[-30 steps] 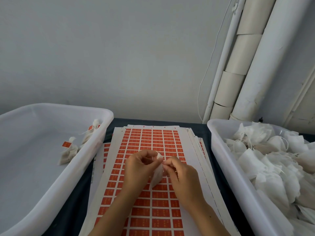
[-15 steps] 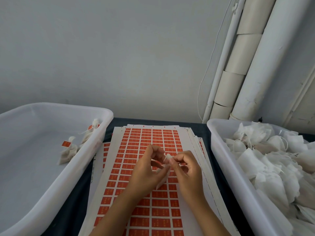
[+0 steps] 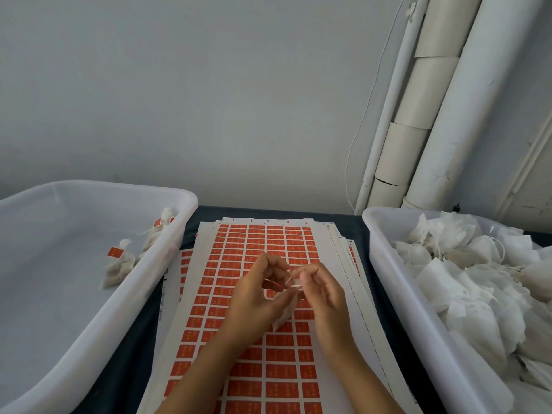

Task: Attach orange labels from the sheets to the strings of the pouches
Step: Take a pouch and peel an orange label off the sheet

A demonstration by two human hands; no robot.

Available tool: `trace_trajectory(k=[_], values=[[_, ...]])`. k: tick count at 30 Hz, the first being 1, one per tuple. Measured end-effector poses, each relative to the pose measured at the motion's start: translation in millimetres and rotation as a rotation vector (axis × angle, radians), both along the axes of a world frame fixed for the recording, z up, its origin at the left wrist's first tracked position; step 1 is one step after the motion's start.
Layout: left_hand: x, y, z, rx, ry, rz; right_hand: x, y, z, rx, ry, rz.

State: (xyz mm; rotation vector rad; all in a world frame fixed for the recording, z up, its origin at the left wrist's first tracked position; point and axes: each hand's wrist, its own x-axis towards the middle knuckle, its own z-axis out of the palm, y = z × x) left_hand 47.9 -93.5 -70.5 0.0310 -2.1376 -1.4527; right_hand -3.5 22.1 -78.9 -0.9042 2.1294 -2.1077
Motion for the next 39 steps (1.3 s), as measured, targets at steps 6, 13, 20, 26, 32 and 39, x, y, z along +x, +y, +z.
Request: trace_trajectory(k=[6,13,20,26,32,39], values=[[-1.3,-0.6,-4.0,0.001,-0.088,0.032,-5.7,5.4,0.5,-0.042,-0.083,0.002],[-3.2,-3.0,-5.3,-0.002,-0.073,0.051,-8.3,4.0,-1.6,0.042,-0.008,-0.01],[-4.9,-7.8,-6.7,0.185,-0.039,-0.007,-12.2,4.2,-5.4,0.116,0.076,-0.018],[-7.2,-10.7,-7.4,0.274,-0.161,0.005,-15.7,11.5,-3.8,0.196,0.196,-0.019],[-7.2,-12.5,-8.8,0.296,-0.224,0.016,-12.9,12.9,-1.1,0.277,0.32,-0.027],[-6.0,-11.9,-9.5,0.226,-0.188,-0.098,-7.5,7.5,-1.7,0.114,0.08,-0.053]])
